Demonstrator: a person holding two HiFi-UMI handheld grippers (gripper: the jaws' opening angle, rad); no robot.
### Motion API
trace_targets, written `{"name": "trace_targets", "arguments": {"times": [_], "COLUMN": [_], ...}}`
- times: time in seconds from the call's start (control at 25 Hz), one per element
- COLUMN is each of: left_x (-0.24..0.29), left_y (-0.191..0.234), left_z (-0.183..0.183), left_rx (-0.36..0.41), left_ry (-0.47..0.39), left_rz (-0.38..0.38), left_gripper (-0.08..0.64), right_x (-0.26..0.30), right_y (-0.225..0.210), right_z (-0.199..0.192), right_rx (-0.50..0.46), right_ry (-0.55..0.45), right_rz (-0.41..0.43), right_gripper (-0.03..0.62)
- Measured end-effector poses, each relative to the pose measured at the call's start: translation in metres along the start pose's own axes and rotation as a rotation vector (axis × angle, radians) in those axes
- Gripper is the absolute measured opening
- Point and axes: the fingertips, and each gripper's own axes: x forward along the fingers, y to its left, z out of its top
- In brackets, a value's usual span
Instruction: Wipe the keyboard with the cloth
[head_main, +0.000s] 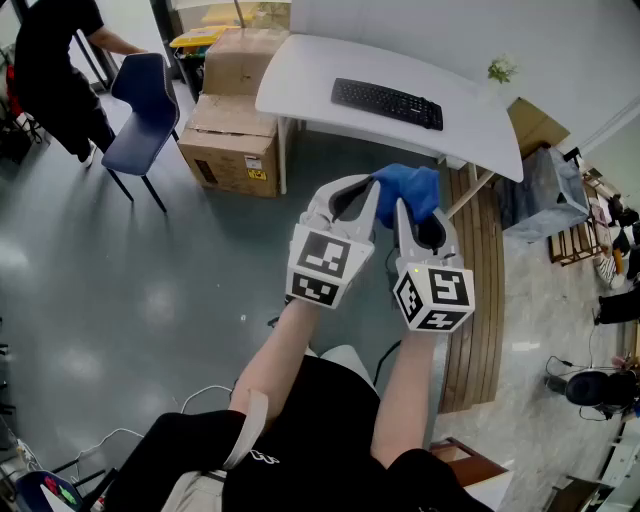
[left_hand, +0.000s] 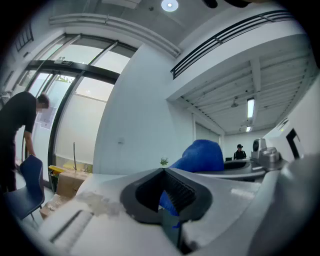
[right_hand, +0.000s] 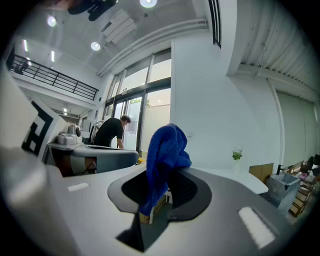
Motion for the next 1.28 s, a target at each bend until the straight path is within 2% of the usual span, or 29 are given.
{"name": "trace_targets", "arguments": {"times": [0.32,0.64,0.76,0.84,0.88,1.04,1.08,1.16,1.2,1.28], "left_x": [0.021,0.094,0.134,0.167,0.187,0.279,0.301,0.341,0.359,0.389], "left_y": [0.024,0.065,0.091,0.106,0.114,0.147,0.157,0.179,0.192,0.218], "left_z": [-0.003,-0.015,-0.023,-0.030,-0.034,-0.058,-0.066,-0.077,-0.079,-0.078], "left_rx": [-0.017,-0.016,-0.058,-0.097,-0.093,0.047,0.042,-0.027,-0.063,-0.086], "left_ry": [0.012,0.019,0.010,0.008,0.016,0.123,0.152,0.177,0.179,0.181], "left_rz": [0.019,0.041,0.060,0.067,0.076,0.123,0.125,0.141,0.162,0.208], "left_gripper": [-0.004,-0.004,-0.004,-0.004,-0.004,-0.003,-0.003,-0.004,-0.004,-0.003], "right_x": [0.025,0.099,0.136,0.162,0.178,0.266,0.290,0.334,0.355,0.392], "right_y": [-0.021,-0.075,-0.105,-0.141,-0.162,-0.237,-0.251,-0.272,-0.282,-0.299], "right_z": [0.008,0.002,-0.006,-0.016,-0.019,-0.042,-0.051,-0.061,-0.061,-0.054], "right_rx": [0.029,0.056,0.057,0.075,0.087,0.164,0.185,0.204,0.205,0.208], "right_ry": [-0.037,-0.051,-0.055,-0.042,-0.036,0.009,0.031,0.063,0.067,0.058], "right_rz": [-0.032,-0.041,-0.036,-0.064,-0.079,-0.078,-0.066,-0.028,-0.004,0.036], "right_gripper": [0.091,0.091,0.091,0.091,0.091,0.091,0.091,0.091,0.091,0.091]}}
